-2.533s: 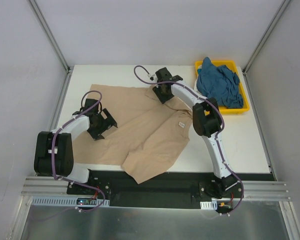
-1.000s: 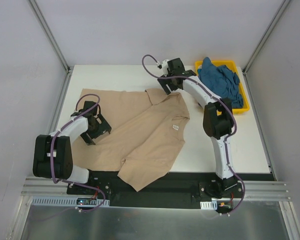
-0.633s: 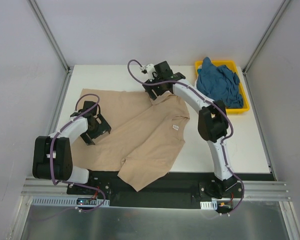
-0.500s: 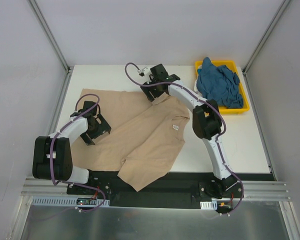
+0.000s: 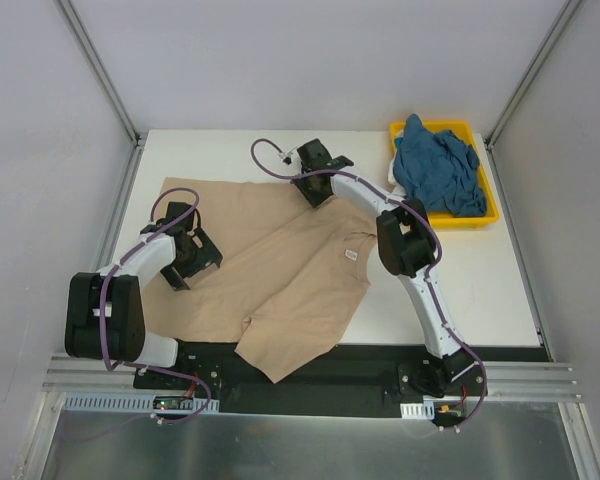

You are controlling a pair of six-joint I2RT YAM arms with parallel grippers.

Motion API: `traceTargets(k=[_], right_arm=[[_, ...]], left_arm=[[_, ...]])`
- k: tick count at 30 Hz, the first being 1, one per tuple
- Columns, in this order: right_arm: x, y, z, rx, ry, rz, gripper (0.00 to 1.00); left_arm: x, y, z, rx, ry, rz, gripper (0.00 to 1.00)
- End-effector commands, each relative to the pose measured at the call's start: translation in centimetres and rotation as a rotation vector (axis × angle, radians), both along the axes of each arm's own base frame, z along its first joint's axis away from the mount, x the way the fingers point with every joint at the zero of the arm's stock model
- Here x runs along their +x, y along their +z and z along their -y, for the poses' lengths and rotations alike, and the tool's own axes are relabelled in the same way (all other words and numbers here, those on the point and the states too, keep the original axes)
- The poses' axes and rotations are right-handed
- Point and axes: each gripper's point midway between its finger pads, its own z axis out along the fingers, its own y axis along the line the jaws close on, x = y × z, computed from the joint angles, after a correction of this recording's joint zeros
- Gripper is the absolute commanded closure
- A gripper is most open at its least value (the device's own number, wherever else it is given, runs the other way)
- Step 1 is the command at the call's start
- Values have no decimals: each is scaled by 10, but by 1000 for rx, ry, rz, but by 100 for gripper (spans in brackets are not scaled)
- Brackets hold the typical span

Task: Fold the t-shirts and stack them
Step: Flatten out the tshirt

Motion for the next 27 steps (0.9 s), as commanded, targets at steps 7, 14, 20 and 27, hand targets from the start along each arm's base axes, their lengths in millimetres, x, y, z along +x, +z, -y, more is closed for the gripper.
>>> traceTargets(k=[7,14,20,27], right_arm=[[43,61,7,37,-116,253,99],[116,107,40,115,-331,523,95],[189,153,81,304,-510,712,50],[127,216,45,294,-209,732,4]], left_arm=[[-3,6,-4,7,-5,1,1],[-2,8,-2,-2,-14,13,1],[2,18,3,-33,-28,51,1],[11,42,8,-58,-43,147,1]])
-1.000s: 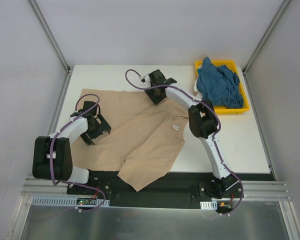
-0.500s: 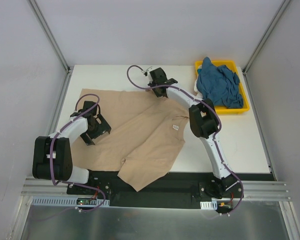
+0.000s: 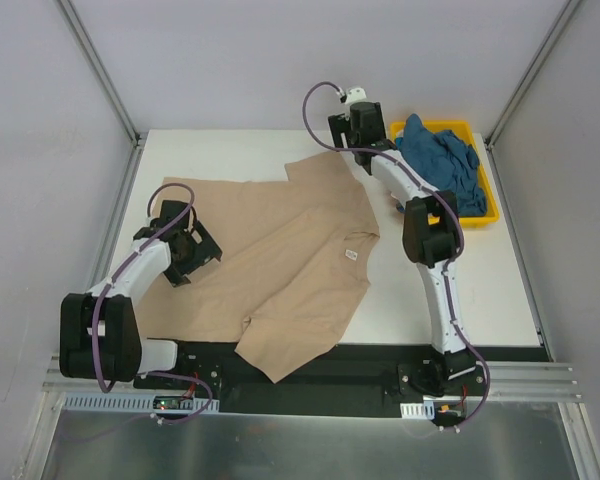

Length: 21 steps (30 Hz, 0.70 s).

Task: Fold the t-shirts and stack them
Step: Flatten out the tshirt

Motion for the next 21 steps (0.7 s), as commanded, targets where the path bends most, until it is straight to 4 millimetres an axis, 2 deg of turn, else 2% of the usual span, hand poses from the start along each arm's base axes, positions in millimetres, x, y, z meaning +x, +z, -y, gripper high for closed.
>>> traceTargets(k=[1,2,3,4,5,6,7,8,9,10,11,14,16,17,19,21], right_arm=[[-59,121,-51,-34,191,154,4],[-72,120,-51,-52,197,121,4],[-89,102,-53,-50,197,56,4],[-110,114,-49,-30,197,25,4],[-125,106,-50,5,199,-23,4],[-151,75,-49,56,190,-142,4],[-174,82,-55,126,232,-176,4],[-191,72,-58,165,241,-230,4],[-220,36,-56,239,188,-359,4],[-237,40,-56,299,180,-382,4],[-251,31,-58,331,178,-418,4],[-311,-12,-68,366,171,-555,4],[-341,-37,-68,349,162,-630,4],[-355,-45,-75,330,185,-656,4],[-368,-66,-70,295,166,-691,4],[-372,-82,-63,264,119,-723,4]], left_arm=[[7,24,1,-18,-20,82,1],[9,27,2,-19,-20,93,1],[9,29,1,-19,-19,102,1],[10,33,5,-41,-27,117,1],[12,36,6,-44,-26,129,1],[13,38,6,-44,-27,138,1],[14,41,6,-45,-25,149,1],[16,42,7,-52,-29,156,1],[17,43,9,-63,-31,159,1],[17,42,12,-75,-38,154,1],[17,42,14,-84,-49,152,1],[15,37,21,-124,-70,146,1],[14,32,20,-117,-66,146,1],[13,29,19,-112,-67,145,1],[13,23,20,-114,-73,133,1],[13,16,21,-121,-76,108,1]])
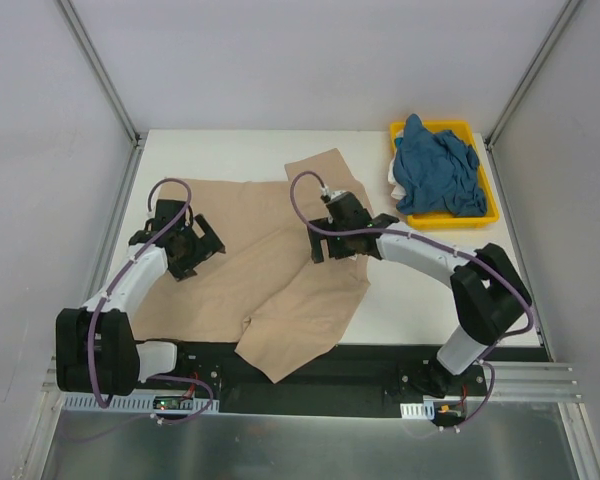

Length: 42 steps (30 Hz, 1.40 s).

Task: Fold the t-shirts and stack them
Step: Flatten out the tshirt

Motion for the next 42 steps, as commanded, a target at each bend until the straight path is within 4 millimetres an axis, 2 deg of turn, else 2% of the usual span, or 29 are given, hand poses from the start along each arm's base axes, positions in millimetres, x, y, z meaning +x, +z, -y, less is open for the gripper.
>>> traceTargets(k=[1,7,8,10,14,16,17,18,19,21,22,23,25,26,27,28,29,30,33,38,39,40,41,42], right_arm=[[-22,-26,3,-28,-78,-103,4],[-13,-53,13,-112,-126,-186,4],[-4,-51,16,-112,-145,-186,4],[1,-61,28,-165,-168,-221,4],[30,-65,52,-184,-243,-259,4],[46,-66,57,-181,-255,-275,4],[55,-66,66,-177,-277,-284,4],[57,-76,70,-186,-280,-318,3],[74,-67,68,-171,-274,-291,4],[88,-75,77,-176,-288,-322,4],[107,-65,79,-159,-293,-293,4],[115,-63,81,-155,-294,-292,4],[129,-71,84,-156,-295,-296,4],[149,-60,86,-137,-301,-254,4],[154,-68,90,-141,-307,-265,4],[163,-65,91,-133,-307,-256,4],[178,-54,94,-120,-310,-223,4],[181,-59,90,-102,-292,-238,4],[196,-46,87,-94,-240,-194,4],[197,-15,83,-73,-179,-119,4],[196,5,84,-68,-178,-81,4],[186,3,84,-85,-165,-89,4],[183,9,82,-84,-160,-69,4],[177,30,83,-79,-157,-31,4]], left_arm=[[1,-14,2,-19,-20,-25,1],[7,-33,2,-15,-19,-82,1],[9,-35,1,-9,-17,-86,1],[14,-42,-2,3,-1,-112,1],[27,-48,-1,3,5,-141,1],[40,-51,2,-9,-1,-149,1],[45,-51,3,-14,-3,-152,1],[56,-52,6,-28,-11,-154,1],[62,-53,8,-39,-16,-156,1],[80,-55,14,-62,-30,-157,1],[87,-55,18,-83,-40,-156,1],[94,-54,19,-93,-43,-152,1],[114,-54,23,-105,-51,-139,1],[120,-53,23,-108,-54,-132,1],[133,-51,24,-111,-58,-117,1],[139,-49,25,-112,-62,-108,1],[145,-47,26,-119,-66,-98,1],[155,-44,28,-123,-71,-83,1],[167,-33,32,-142,-82,-48,1],[167,-5,31,-139,-91,16,1],[164,8,30,-133,-90,46,1],[160,14,30,-127,-89,59,1],[156,20,28,-122,-85,73,1],[145,33,26,-113,-81,101,1]])
